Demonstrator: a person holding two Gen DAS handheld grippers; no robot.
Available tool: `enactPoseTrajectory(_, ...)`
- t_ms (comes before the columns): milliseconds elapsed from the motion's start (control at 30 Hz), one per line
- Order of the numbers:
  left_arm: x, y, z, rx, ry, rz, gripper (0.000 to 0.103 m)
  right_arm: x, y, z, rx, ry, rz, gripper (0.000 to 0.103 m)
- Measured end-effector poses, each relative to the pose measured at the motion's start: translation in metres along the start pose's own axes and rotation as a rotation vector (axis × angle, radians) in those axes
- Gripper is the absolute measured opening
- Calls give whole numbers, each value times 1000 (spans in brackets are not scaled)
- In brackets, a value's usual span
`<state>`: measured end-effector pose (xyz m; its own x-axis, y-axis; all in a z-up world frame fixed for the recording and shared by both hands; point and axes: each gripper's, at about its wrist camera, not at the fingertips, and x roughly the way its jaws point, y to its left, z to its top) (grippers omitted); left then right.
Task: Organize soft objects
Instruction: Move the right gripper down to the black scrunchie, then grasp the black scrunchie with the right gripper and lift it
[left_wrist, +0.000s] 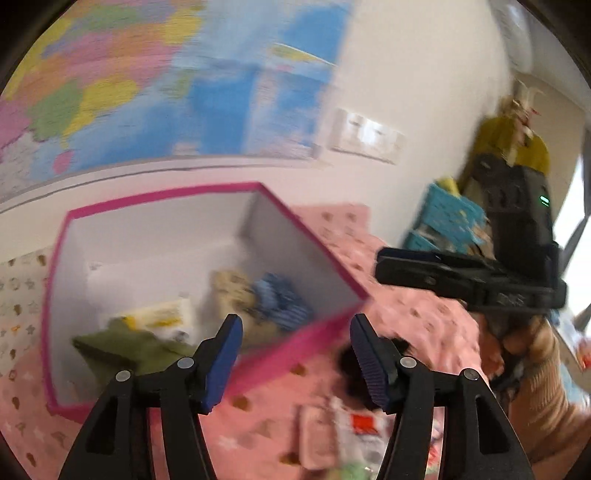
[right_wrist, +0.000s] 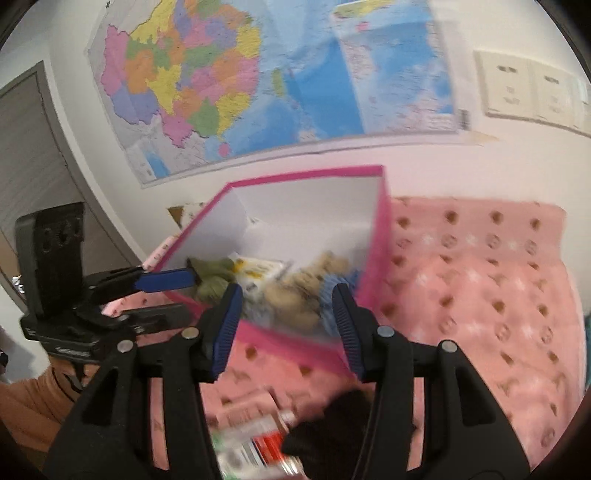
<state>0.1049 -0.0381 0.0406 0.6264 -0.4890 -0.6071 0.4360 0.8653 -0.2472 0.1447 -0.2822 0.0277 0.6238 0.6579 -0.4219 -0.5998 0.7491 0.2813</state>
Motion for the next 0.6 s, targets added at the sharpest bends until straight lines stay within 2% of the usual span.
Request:
enactPoseTrajectory(33,3,-7,-2,14,12,-15,62,-6,-4,-10,4,7,-30,58)
enactPoseTrajectory(133,16,-30,-13,55,58,-60,62,-10,-14,-31,31,47,-41,58)
enactPoseTrajectory(300,40,-50,-27,89,132,-85,62,-4,-43,-68,131,111,-99,58)
enactPoseTrajectory(400,54,-60,-35,96,165,-82,62,2,-61,-83,195,139,-115,58)
enactPoseTrajectory(600,70,-70,-42,102,197,-66,62,11,-72,-93,230,160,-111,59)
